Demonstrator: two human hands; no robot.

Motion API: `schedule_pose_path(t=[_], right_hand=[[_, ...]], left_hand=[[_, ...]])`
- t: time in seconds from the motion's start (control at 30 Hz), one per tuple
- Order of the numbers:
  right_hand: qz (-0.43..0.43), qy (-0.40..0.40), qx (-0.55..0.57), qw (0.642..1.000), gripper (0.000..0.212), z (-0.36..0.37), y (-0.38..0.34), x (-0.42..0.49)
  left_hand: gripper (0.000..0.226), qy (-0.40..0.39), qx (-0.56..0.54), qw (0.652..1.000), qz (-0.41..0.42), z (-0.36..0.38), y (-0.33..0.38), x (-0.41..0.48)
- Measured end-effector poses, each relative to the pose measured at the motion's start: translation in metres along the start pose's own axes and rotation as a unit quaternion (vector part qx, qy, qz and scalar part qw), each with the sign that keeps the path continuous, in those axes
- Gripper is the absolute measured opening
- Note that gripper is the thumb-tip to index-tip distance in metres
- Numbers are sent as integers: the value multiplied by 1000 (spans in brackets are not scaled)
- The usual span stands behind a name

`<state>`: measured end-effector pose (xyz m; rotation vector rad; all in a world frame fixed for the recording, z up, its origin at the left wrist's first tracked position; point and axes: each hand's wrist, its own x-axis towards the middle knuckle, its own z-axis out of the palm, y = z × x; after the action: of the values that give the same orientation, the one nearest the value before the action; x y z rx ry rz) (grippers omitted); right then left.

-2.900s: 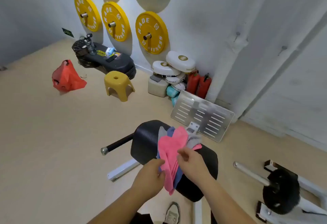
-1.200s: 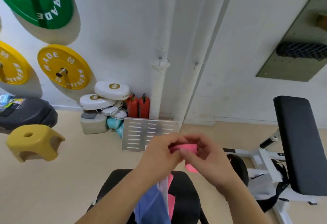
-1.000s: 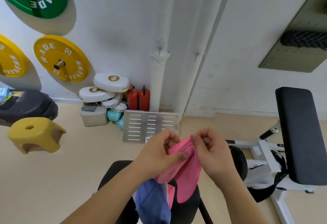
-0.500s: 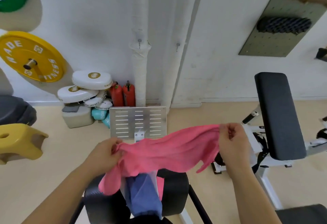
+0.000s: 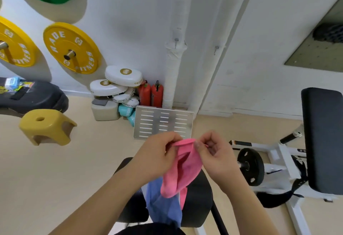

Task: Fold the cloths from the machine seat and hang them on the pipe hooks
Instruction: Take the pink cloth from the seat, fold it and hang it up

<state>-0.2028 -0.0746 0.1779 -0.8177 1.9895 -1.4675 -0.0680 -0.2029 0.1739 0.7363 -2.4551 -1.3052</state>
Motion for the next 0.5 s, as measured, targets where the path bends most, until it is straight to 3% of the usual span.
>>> schedule_pose_path(t=[0.17,0.33,0.4,0.5], right_hand=[[1,29,-5,1000,10,-1,6,1],[23,57,41,997,13,-7,9,5],[39,73,39,996,15,-16,11,12],[72,96,20,993,10,-23,12,23]], left_hand=[[24,50,1,995,-84,-9,-39,-20],[17,18,-104,978,-179,-9,-63,-28],[18,52,-225,947,-222,-10,-70,-31],[27,143,-384,869,-277,-17,-70,-24]])
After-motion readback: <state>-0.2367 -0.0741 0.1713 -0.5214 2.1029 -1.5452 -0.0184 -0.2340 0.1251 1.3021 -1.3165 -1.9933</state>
